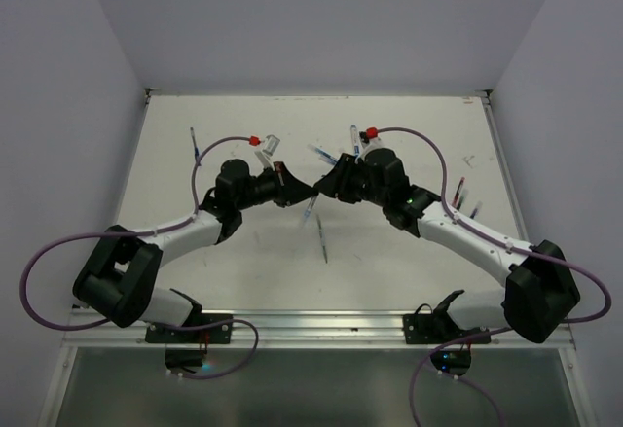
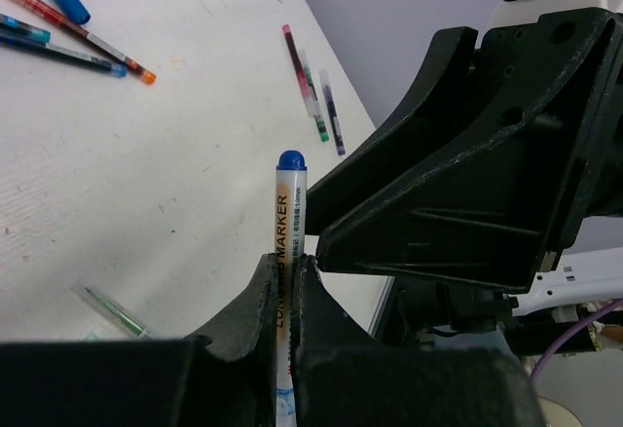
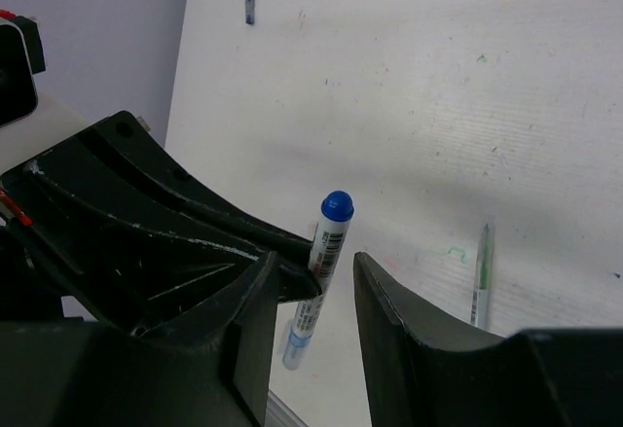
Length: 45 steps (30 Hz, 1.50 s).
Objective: Open the pen caps
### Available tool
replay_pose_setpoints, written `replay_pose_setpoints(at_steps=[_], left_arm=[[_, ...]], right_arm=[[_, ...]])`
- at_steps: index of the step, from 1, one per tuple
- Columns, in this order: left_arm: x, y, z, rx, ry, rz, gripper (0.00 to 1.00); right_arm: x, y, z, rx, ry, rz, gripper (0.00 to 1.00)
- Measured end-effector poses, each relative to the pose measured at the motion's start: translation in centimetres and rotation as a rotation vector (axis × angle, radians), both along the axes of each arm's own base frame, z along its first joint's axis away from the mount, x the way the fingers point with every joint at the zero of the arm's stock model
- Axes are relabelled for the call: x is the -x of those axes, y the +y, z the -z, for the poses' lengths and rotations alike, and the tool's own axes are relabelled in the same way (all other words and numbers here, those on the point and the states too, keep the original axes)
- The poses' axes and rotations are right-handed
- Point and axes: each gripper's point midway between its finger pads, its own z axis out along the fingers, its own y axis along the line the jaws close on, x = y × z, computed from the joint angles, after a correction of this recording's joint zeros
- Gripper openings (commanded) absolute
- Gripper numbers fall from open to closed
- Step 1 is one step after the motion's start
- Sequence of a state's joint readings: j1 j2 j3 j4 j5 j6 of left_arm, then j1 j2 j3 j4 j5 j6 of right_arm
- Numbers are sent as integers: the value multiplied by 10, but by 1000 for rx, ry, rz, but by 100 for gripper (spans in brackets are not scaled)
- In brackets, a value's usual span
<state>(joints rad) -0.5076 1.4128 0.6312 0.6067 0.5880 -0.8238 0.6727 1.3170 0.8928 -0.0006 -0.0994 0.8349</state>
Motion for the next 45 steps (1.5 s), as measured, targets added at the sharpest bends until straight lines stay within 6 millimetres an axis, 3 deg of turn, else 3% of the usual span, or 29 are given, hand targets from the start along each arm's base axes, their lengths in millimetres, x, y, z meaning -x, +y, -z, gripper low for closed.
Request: replay_pose_setpoints(at_steps=[12, 15, 16, 17, 19, 20, 23, 26, 30, 37, 42, 45], left_arm=[[5, -2, -5, 10, -12, 6, 0], [6, -1, -4, 10, -9, 6, 0], [6, -1, -4, 9, -8, 6, 0], [6, -1, -4, 9, -7, 6, 0], [6, -1, -3, 7, -7, 2, 12], [5, -1, -3, 4, -6, -2, 32], [5, 2, -1, -19, -12, -16, 57], [5, 7, -5, -36, -33, -35, 64], [7, 9, -9, -40, -62, -36, 64], [29, 8, 22, -87, -15, 11, 60], [44, 5, 34, -103, 4, 52, 49], [49, 4, 35, -102, 3, 76, 36]], right_arm=[[-10, 1, 9, 7, 4, 27, 34], [-9, 3, 7, -1, 2, 17, 15], [-8, 5, 6, -6, 2, 11, 0], [-8, 6, 5, -9, 1, 5, 0], [-9, 7, 6, -14, 4, 8, 0], [-9, 7, 6, -14, 5, 9, 0], [-10, 6, 7, -7, 4, 17, 0], [-11, -1, 9, 9, 7, 44, 0], [-12, -8, 4, 11, 0, 64, 0], [-13, -11, 1, 6, -4, 77, 0], [-13, -12, 0, 5, -5, 79, 0], [-13, -13, -4, -4, -9, 80, 0]])
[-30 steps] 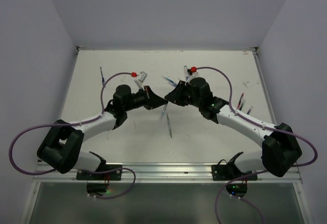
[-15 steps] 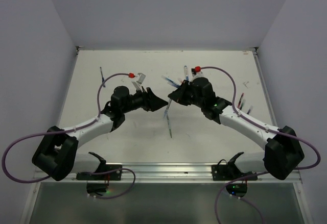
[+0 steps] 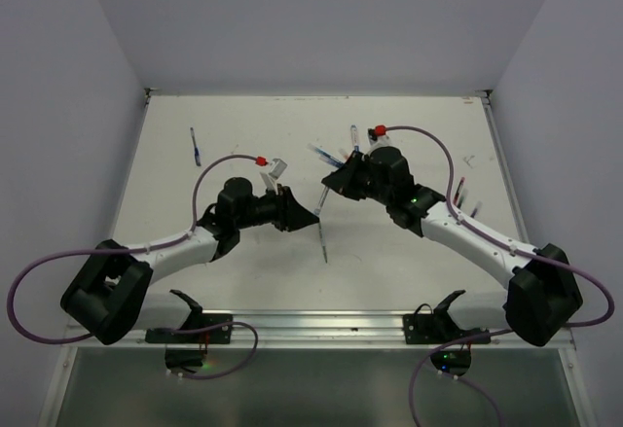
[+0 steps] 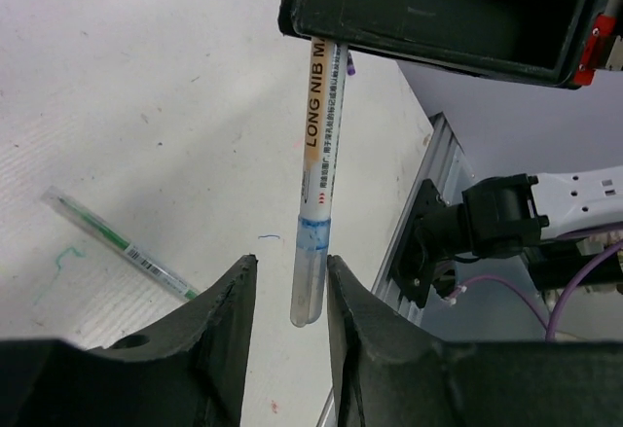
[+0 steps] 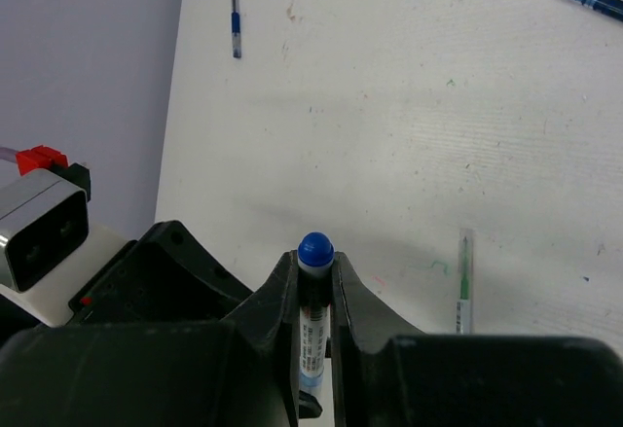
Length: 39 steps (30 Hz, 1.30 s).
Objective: Open the pen caps
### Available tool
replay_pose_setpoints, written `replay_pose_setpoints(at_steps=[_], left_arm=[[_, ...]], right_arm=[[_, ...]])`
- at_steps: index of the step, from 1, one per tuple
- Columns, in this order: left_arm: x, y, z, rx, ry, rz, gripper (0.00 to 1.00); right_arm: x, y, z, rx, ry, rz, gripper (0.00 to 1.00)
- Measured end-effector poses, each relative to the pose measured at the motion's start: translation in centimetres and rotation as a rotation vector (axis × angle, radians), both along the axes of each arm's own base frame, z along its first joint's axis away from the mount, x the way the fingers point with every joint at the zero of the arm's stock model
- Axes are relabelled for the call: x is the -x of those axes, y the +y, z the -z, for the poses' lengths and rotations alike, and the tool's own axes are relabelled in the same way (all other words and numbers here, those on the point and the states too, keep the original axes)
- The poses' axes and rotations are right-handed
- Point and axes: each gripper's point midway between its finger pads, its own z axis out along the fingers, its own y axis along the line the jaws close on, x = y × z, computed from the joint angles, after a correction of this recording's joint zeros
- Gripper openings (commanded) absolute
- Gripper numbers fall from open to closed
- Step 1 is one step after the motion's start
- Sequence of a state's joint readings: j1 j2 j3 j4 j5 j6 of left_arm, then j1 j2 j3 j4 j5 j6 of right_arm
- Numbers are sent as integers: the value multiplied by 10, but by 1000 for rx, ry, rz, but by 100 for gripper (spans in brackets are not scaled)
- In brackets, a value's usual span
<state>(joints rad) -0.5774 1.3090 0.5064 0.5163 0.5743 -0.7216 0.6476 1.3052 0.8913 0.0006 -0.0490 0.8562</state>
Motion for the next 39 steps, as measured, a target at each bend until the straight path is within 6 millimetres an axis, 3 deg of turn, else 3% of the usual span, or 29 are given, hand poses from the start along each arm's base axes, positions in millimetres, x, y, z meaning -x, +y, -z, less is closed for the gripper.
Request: replay_pose_setpoints(at_steps=[3, 4, 13, 21, 34, 36, 39], left_arm=[[4, -3, -3, 16, -4, 30, 5], [6, -4, -5, 23, -9, 44, 0], [7, -1, -5, 14, -27, 27, 0], [0, 4, -20, 49, -116, -50, 0], [-1, 8, -17, 46, -143, -66, 0], [9, 7, -10, 61, -122, -8, 0], [40, 7, 15, 83, -4, 100, 0]], right_arm=[[1, 0, -3, -6, -5, -2, 0], [1, 0, -3, -6, -4, -1, 0], [0, -6, -1, -11, 23, 27, 0], [-5, -25, -5, -125, 137, 20, 0], [-9, -16, -2, -170, 188, -61, 0], [-25, -21, -10, -190, 119, -48, 0], [-59, -38, -35, -250, -17, 5, 0]])
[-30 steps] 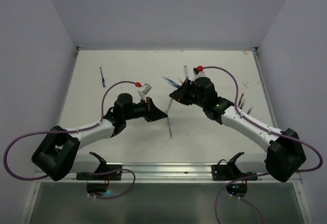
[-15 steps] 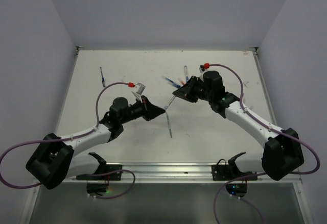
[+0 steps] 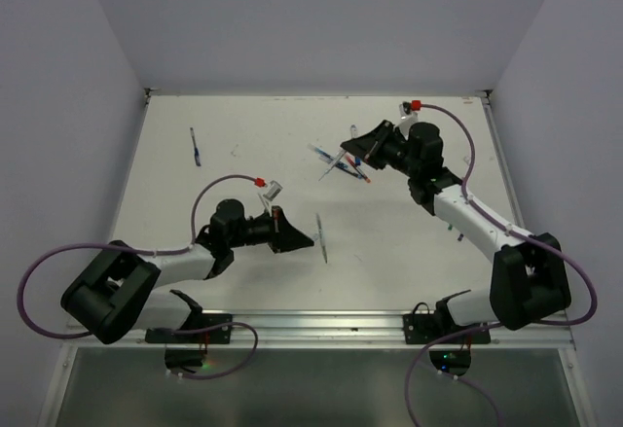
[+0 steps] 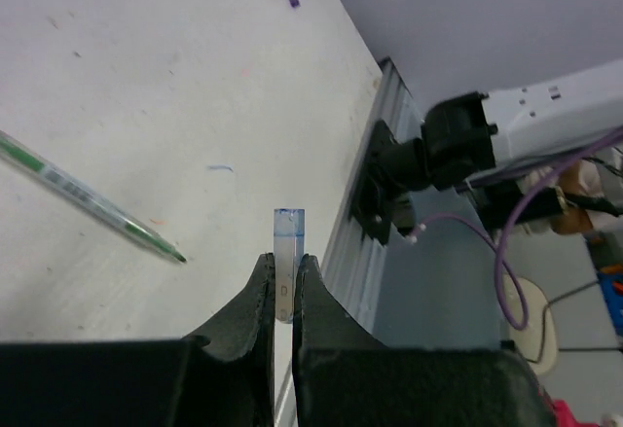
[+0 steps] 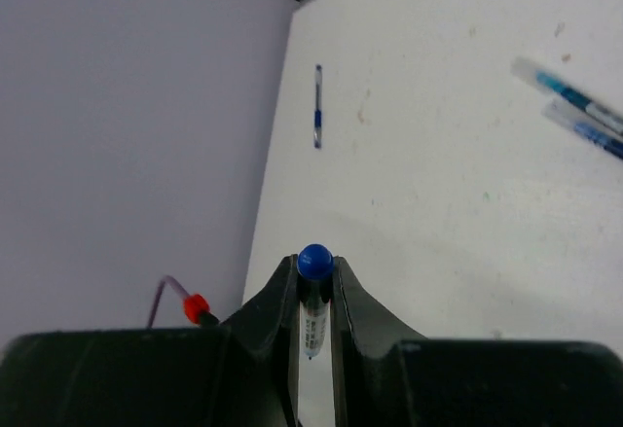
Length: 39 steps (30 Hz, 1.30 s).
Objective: Open the pen caps
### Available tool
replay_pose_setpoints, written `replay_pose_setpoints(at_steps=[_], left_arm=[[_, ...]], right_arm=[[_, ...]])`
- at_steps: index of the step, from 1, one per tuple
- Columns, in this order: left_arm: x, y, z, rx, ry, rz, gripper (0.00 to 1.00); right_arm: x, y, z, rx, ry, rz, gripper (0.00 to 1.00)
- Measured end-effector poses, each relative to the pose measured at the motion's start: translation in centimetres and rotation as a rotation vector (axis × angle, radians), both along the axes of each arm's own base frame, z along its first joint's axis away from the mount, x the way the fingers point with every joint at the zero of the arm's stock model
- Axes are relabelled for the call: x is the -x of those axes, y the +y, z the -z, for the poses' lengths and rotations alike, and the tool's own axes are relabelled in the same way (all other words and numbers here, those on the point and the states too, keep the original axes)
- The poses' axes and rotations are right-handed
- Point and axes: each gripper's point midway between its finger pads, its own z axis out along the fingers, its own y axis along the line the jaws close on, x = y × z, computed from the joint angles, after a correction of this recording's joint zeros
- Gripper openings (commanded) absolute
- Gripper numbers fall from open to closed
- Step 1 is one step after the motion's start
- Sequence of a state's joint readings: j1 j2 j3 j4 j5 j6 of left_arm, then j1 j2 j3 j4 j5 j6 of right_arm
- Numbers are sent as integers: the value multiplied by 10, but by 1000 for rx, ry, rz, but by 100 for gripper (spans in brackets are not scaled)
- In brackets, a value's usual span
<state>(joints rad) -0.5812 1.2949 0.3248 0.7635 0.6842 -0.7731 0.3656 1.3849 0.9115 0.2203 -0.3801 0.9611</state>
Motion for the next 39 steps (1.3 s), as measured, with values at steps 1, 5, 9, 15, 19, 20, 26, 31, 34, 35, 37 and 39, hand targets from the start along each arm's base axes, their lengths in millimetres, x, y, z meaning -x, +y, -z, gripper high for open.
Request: replay_pose_setpoints(at_steps=[1, 5, 9, 15, 19, 20, 26, 31, 34, 35, 37, 39], left_arm=[[11, 0, 6, 8, 36, 36, 0], [27, 0, 4, 41, 58, 103, 0], [5, 4, 0, -43, 33, -2, 0], [-59, 56, 15, -326, 87, -482, 0], [-59, 108, 55, -544, 191, -713, 0], [-57, 119, 63, -592, 212, -756, 0], [-42, 166, 77, -724, 240, -924, 0], [-39, 183, 79, -770, 242, -997, 0], [-33, 191, 87, -825, 264, -1003, 0], [-31, 192, 90, -837, 272, -1002, 0], [-28, 194, 95, -856, 288, -1002, 0], [-24, 196, 101, -868, 298, -997, 0]], right_arm=[[-7, -3, -9, -18, -42, 10, 0], [-8, 2, -32, -62, -140, -17, 0], [-6, 2, -20, 3, -108, -31, 0], [-5, -8, 4, 236, -8, -59, 0], [13, -6, 41, 413, 87, -159, 0], [20, -4, 50, 441, 107, -185, 0], [64, -5, 101, 575, 223, -310, 0], [76, 1, 129, 620, 273, -365, 0], [82, 4, 144, 642, 304, -392, 0], [84, 5, 149, 649, 315, -400, 0], [85, 6, 157, 661, 330, -408, 0], [84, 6, 162, 672, 336, -404, 0]])
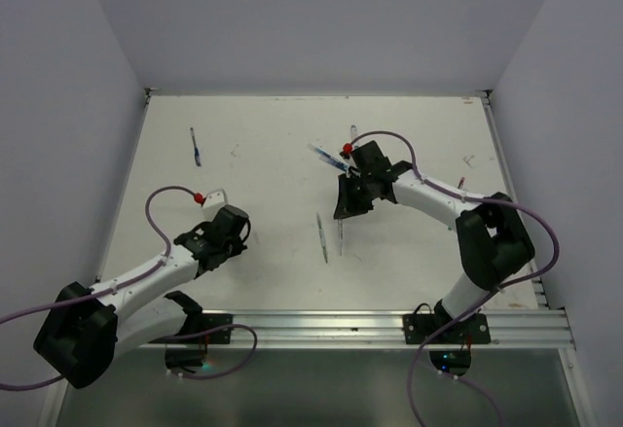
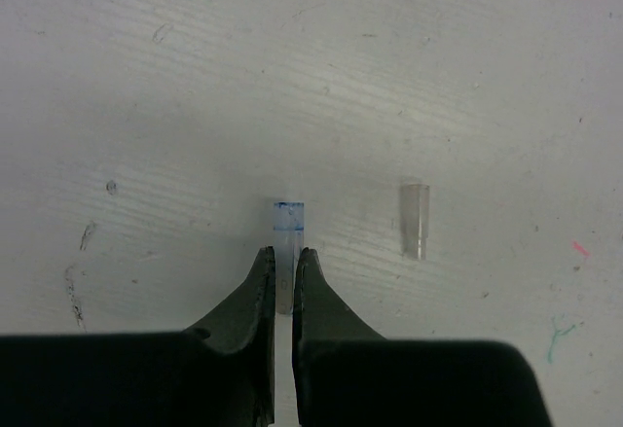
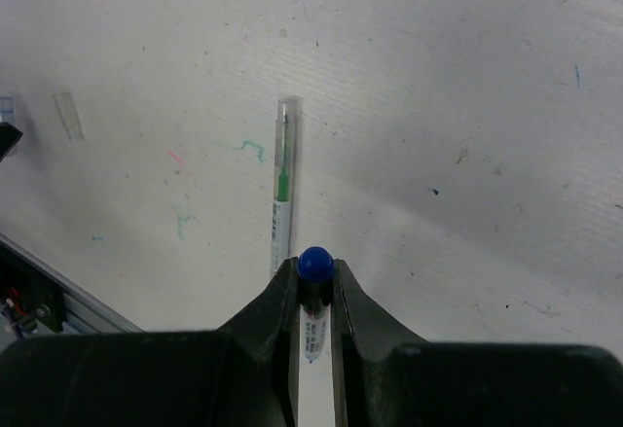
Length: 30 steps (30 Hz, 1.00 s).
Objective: Open the pen caps
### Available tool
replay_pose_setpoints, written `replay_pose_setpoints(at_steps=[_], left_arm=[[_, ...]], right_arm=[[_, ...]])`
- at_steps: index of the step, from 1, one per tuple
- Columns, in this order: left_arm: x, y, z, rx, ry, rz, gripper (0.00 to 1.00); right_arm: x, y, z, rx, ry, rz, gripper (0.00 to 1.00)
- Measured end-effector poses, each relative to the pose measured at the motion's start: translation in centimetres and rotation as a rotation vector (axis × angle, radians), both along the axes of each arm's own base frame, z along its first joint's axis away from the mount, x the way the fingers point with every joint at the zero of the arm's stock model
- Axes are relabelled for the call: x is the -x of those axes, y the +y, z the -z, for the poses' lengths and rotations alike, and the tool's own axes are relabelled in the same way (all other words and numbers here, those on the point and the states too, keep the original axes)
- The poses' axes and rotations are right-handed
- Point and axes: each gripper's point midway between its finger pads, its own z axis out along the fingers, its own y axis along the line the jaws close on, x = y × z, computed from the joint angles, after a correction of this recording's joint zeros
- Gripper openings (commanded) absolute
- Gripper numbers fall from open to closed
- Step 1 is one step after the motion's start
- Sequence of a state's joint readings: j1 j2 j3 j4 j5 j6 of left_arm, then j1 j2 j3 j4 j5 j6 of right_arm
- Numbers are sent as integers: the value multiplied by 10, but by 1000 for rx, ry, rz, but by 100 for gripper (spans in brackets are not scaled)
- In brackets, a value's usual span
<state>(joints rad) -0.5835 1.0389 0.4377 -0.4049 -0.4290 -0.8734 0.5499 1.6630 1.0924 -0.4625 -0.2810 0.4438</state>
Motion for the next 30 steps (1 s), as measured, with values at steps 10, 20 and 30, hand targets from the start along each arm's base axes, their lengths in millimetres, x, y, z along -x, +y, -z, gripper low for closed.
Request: replay_pose_setpoints(at_steps=[10, 20, 30], left_arm=[[0, -4, 12, 21, 0, 12, 5], [-9, -13, 13, 46, -21, 19, 27], [-20, -21, 12, 76, -55, 16, 41]], right_arm=[[0, -1, 29, 44, 52, 1, 0], [-3, 5, 42, 66, 60, -8, 0], [-6, 14, 53, 65, 68, -21, 11]])
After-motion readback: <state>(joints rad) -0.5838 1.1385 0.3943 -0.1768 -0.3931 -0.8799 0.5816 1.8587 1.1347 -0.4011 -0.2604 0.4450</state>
